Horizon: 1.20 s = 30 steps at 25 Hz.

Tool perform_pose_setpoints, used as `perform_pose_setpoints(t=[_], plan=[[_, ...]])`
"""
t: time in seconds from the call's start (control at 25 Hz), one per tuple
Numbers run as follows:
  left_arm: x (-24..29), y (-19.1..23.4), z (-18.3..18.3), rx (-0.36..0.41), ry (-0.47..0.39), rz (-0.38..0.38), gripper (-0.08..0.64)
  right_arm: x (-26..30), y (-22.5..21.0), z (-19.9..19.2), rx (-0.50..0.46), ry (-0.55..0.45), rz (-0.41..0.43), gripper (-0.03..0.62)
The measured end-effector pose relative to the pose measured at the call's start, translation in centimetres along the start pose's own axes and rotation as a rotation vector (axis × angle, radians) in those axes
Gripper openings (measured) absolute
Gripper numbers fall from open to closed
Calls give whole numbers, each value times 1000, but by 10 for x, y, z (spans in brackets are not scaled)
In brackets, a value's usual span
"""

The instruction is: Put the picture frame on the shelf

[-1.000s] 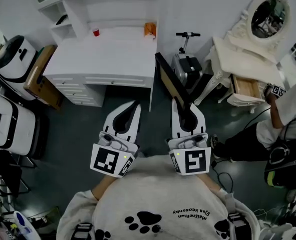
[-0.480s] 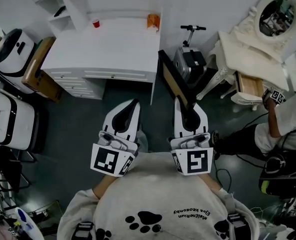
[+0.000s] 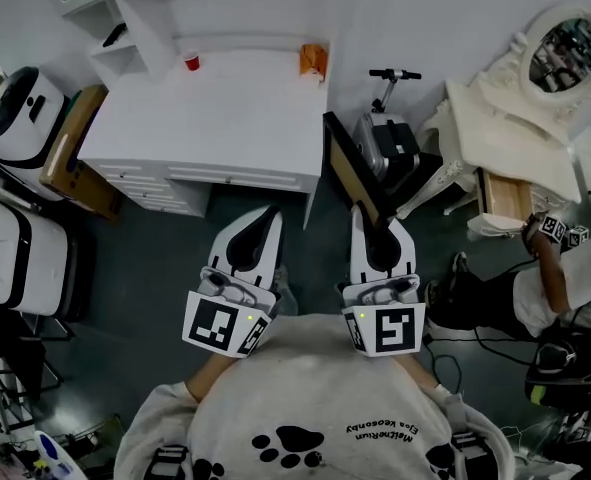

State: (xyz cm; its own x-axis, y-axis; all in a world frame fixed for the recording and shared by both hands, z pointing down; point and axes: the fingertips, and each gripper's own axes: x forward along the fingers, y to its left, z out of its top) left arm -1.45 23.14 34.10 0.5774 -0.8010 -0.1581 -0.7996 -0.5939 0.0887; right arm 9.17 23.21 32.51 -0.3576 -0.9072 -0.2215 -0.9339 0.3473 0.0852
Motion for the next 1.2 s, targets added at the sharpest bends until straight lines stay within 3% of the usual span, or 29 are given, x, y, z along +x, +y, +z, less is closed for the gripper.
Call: perform_pose_setpoints(t=[0.6,0.88,1.2], plan=[[111,130,23,5,-63,-116,20,158,-15,-7,-61,-59,-93,38],[132,152,3,-14,-46,-163,20,182,-18,-30,-48,-42,-129,38],[132,166,-6,-42,-41,-154,20,196,-10,-38,-62,-29,-115,38]])
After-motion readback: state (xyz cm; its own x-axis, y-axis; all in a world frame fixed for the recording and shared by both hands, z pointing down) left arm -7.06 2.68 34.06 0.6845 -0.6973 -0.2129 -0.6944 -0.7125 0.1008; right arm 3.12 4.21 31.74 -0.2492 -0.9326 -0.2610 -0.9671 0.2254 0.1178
